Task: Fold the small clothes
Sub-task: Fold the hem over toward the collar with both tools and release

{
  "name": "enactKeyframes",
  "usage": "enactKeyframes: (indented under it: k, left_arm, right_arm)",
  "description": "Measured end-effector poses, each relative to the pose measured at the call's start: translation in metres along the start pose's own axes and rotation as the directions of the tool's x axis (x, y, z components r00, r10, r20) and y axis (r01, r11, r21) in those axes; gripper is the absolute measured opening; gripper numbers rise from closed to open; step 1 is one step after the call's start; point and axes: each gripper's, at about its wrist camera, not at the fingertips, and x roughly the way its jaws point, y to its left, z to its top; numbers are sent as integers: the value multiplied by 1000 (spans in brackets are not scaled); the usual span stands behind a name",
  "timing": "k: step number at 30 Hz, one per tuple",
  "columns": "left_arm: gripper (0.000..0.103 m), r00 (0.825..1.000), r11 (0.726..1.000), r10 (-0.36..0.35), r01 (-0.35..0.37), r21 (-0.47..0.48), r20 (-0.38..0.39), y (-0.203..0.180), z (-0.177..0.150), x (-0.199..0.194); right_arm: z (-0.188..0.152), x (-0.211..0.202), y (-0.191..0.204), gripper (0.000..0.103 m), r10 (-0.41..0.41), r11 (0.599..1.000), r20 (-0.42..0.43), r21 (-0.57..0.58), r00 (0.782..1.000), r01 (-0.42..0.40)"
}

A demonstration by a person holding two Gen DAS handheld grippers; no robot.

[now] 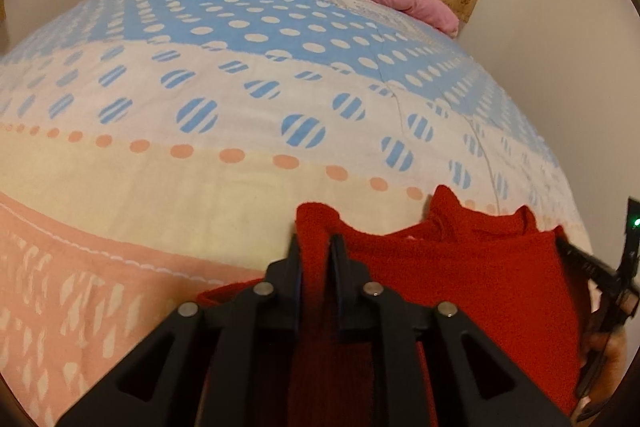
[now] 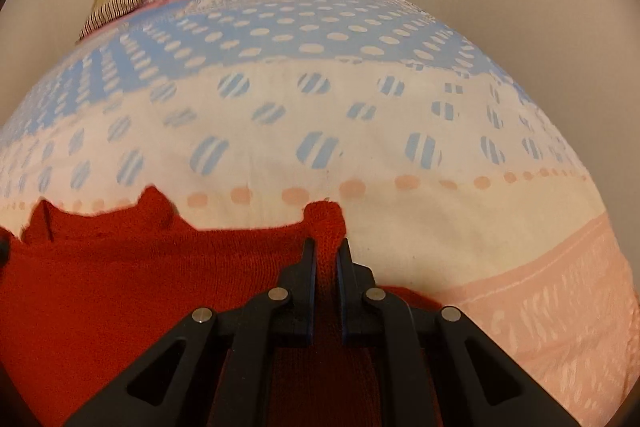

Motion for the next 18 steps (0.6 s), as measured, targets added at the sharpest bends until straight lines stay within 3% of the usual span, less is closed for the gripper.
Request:
enactKeyframes:
  k: [2,4,6,9,11,13,18]
  left_arm:
    - [27,999,999,46,-46,16,1,-2,1,-3]
    - [30,998,997,70,-70,22,6,-3,1,-9]
    - [32,996,995,93,-93,36,14,-3,-1,-19]
    - [45,991,989,130,-132,72,38,-5,-5,-34]
    - [49,986,983,153,-158,88,65,-8,-8,-47]
    - [49,984,981,154,-163,107,86,-12,-15,-60]
    - [54,990,985,123,-130,117,70,-25,-40,-79]
  right_arm:
    - [0,0,-4,13,10,1000,-7,16,1000,-10]
    - [-1,-3,-9,26,8,999,-2,44,1000,-8]
    - [-2,-12,-19,27,39,994,26,98,999,-41]
    - [-10,-56,-35,31,16,980,199,193,980,-55]
    - [-18,-85,-36,36,-29,975,267,220,963,-32]
    - [-28,-106,-26,36,-20,982,287,188,958,-36]
    - [-71,-145,24,36,104,994,256,17,961,-112]
